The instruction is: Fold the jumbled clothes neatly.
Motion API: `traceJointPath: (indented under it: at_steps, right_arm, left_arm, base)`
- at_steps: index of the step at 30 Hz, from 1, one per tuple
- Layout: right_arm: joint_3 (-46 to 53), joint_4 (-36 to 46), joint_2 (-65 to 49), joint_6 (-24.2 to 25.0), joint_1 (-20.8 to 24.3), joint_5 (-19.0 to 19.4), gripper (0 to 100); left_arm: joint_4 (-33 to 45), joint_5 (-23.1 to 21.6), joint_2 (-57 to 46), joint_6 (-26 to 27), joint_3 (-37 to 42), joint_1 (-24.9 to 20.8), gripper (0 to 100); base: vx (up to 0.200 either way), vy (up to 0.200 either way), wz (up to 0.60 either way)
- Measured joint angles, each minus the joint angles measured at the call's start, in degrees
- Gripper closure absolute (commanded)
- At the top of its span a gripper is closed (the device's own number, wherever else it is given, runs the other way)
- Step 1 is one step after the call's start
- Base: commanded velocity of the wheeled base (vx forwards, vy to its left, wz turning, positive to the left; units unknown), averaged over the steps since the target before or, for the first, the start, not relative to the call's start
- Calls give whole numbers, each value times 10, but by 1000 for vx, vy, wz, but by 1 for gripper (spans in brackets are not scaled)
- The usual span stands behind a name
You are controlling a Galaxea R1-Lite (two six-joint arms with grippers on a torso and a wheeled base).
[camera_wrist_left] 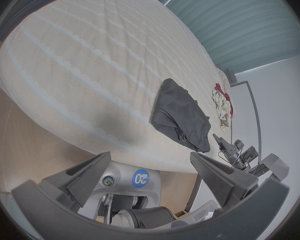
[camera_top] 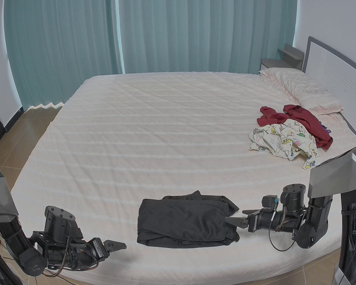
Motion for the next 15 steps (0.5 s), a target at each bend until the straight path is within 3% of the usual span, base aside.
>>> traceJointPath:
  at_steps: [6,15]
  right_arm:
    - [-83,12,30,93,29,-35,0]
    - [-150,34,82,119,54,-53,0]
  left_arm:
    - [0,3,0,0,0,0,0]
    - [-14,9,5,0,1,-1,0]
  base:
    - [0,0,0]
    - [0,0,0]
